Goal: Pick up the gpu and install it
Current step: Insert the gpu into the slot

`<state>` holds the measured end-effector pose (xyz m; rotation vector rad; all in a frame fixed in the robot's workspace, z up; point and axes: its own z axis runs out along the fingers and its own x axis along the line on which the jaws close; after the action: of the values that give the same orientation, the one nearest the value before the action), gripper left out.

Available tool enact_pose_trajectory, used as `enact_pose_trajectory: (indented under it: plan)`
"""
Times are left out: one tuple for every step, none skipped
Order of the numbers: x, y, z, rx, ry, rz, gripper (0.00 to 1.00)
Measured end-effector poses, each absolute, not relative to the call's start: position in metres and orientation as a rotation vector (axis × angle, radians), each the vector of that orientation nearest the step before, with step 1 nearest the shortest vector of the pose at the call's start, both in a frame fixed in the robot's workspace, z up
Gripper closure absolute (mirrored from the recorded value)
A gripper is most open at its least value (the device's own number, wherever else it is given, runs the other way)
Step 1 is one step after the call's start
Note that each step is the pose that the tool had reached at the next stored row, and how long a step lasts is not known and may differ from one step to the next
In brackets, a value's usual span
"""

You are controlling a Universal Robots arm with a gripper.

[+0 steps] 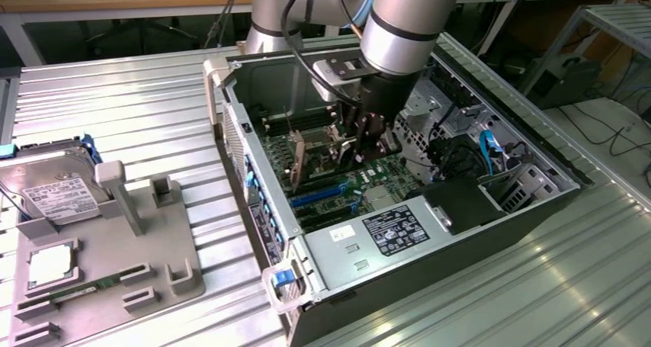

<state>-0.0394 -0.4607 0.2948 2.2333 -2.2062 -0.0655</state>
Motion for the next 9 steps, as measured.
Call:
enact_pose_trajectory:
  plan:
    - [-0.0394, -0.4607, 0.2947, 2.233, -2.206, -0.066, 0.71]
    - [-0.0396, -0.4607, 0.2944, 2.232, -2.207, -0.065, 0.71]
    - [-0.04, -0.4606, 0.2933, 2.227, -2.212, -0.065, 0.71]
    - [-0.04, -0.4605, 0.2921, 2.217, -2.223, -0.065, 0.71]
    - [-0.0399, -0.4605, 0.2912, 2.208, -2.231, -0.065, 0.71]
    - [-0.04, -0.4603, 0.2902, 2.202, -2.238, -0.065, 0.71]
    - [-0.0401, -0.4601, 0.2889, 2.196, -2.244, -0.065, 0.71]
    - [-0.0403, -0.46, 0.2883, 2.194, -2.246, -0.065, 0.71]
    - [-0.0407, -0.46, 0.2882, 2.193, -2.245, -0.065, 0.71]
